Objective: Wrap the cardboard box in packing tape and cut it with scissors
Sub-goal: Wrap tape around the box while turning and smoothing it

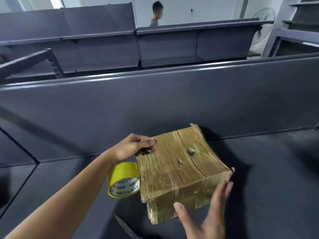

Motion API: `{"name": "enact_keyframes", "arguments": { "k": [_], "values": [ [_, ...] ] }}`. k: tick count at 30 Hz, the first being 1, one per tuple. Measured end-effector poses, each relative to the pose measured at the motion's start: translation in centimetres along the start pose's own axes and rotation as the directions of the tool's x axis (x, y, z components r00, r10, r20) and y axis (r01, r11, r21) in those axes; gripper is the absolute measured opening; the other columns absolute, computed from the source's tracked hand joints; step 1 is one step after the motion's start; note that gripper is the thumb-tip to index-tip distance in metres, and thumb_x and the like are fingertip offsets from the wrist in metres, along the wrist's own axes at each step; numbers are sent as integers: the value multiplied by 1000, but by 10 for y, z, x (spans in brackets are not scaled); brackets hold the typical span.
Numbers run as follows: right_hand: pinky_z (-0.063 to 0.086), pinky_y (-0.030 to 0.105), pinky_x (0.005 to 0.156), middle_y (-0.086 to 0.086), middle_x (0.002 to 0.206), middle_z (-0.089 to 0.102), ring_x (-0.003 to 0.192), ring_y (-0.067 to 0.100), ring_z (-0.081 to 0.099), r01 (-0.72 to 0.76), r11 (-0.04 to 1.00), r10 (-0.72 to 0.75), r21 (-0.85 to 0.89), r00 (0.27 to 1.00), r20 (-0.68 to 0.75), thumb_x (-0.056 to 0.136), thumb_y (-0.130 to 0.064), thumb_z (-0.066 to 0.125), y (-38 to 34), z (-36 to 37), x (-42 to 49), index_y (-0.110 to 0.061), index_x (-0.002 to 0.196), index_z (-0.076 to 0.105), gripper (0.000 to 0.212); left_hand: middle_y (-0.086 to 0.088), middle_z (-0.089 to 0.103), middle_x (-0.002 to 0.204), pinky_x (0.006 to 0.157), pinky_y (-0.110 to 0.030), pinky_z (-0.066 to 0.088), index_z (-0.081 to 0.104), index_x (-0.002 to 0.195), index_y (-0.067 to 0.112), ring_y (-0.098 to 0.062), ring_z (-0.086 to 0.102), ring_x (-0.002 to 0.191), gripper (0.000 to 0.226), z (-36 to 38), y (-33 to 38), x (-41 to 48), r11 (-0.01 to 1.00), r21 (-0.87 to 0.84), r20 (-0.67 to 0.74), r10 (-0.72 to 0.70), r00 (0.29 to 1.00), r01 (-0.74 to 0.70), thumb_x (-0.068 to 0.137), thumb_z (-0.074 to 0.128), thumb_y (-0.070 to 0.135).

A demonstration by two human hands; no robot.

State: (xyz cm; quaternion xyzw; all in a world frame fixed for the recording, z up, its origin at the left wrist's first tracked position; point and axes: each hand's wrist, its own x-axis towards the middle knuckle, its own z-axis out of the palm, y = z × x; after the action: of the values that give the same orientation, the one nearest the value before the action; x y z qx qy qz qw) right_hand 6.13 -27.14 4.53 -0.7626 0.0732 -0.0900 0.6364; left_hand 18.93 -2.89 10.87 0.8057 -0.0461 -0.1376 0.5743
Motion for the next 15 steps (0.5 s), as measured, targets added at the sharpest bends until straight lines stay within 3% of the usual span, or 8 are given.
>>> {"name": "enact_keyframes", "arguments": {
  "k": [2, 4, 7, 10, 15],
  "values": [
    [4, 32, 124, -29, 158, -30, 151, 0, -14, 28, 995, -27, -99, 1000, 12, 47, -105, 43, 0, 3, 0, -42, 155, -7, 135, 9, 65, 75, 76, -27, 43, 76, 74, 21, -8, 58, 72, 32, 2, -2, -8, 999, -31, -25, 17, 1000, -18, 102, 61, 28],
    [1, 30, 121, -30, 152, -39, 146, -4, -18, -56, 995, 62, -86, 995, 72, 48, -108, 34, -15, 5, 11, -42, 151, -23, 135, 10, 69, 76, 69, -18, 46, 78, 81, 20, -3, 61, 69, 32, 6, -1, -18, 999, -46, -72, 12, 997, -16, 104, 57, 25],
    [-1, 25, 113, -18, 156, -39, 145, -4, -22, -54, 993, 64, -108, 994, 87, 59, -99, 30, -22, 9, 37, -30, 154, -27, 131, 9, 69, 76, 60, -14, 46, 77, 99, 7, 0, 58, 62, 30, 17, -2, -30, 998, -66, -140, -7, 990, -2, 104, 56, 28],
    [0, 31, 120, -15, 161, -32, 150, 0, -19, -72, 994, 80, -86, 992, 93, 73, -81, 35, -19, 13, 44, -25, 156, -24, 116, 2, 67, 78, 56, -20, 45, 79, 102, 9, -6, 53, 59, 32, 25, -5, -41, 997, -73, -214, -39, 976, 24, 101, 60, 35],
    [8, 43, 127, -11, 168, -15, 156, 9, -2, -99, 994, 92, 44, 985, 149, 67, -76, 42, -10, 7, 59, -30, 159, -13, 117, -13, 73, 96, 76, -44, 55, 78, 105, 10, -25, 62, 82, 37, 39, -11, -65, 991, -129, -297, -81, 951, 44, 102, 58, 42]
  ]
}}
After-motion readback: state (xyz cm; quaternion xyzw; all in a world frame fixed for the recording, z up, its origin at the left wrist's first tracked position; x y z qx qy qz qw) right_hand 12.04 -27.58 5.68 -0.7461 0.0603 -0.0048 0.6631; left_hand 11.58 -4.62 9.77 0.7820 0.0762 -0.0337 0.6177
